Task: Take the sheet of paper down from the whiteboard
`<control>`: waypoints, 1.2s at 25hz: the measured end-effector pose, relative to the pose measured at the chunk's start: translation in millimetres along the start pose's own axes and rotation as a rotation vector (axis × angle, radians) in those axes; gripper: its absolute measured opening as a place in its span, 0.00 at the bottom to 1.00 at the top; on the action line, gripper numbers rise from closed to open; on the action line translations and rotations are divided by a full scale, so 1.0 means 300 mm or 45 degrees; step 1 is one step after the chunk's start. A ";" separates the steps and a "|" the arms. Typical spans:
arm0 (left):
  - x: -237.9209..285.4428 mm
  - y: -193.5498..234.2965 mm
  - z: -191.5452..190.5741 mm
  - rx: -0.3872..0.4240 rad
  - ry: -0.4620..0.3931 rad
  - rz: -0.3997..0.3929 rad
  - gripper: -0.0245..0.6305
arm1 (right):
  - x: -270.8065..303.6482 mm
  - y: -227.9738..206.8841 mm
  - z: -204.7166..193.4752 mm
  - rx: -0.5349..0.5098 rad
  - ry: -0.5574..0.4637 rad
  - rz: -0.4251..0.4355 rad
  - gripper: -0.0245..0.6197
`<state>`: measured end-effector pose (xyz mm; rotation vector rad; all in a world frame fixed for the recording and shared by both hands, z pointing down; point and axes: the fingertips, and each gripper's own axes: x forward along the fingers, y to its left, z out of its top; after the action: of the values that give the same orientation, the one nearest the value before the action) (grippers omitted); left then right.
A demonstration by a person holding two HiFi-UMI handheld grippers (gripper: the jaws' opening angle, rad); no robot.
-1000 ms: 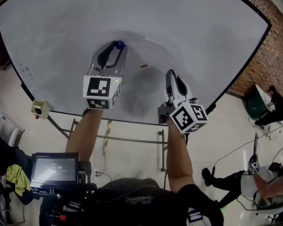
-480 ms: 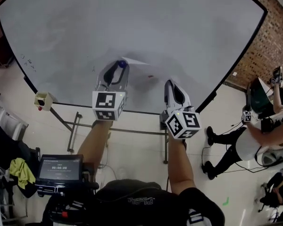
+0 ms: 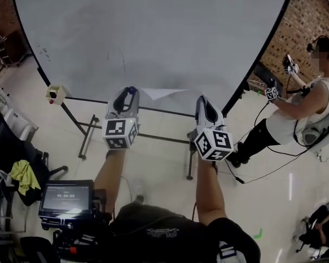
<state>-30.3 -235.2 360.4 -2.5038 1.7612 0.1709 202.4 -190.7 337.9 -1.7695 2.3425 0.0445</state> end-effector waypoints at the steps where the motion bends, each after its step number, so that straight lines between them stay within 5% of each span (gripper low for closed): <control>1: -0.023 -0.004 -0.015 0.003 0.010 0.009 0.22 | -0.023 -0.008 -0.017 -0.008 0.009 -0.005 0.06; 10: -0.202 -0.004 -0.096 -0.033 0.052 0.084 0.22 | -0.184 0.037 -0.172 -0.064 0.123 0.023 0.06; 20: -0.308 -0.189 -0.157 -0.009 0.089 -0.014 0.22 | -0.331 0.120 -0.201 -0.130 0.142 0.066 0.06; 30: -0.345 -0.222 -0.156 -0.005 0.083 -0.027 0.22 | -0.368 0.123 -0.192 -0.145 0.132 0.044 0.06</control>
<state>0.0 -122.0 420.5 -2.5579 1.7580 0.0924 187.5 -83.9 410.5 -1.8238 2.4900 0.0948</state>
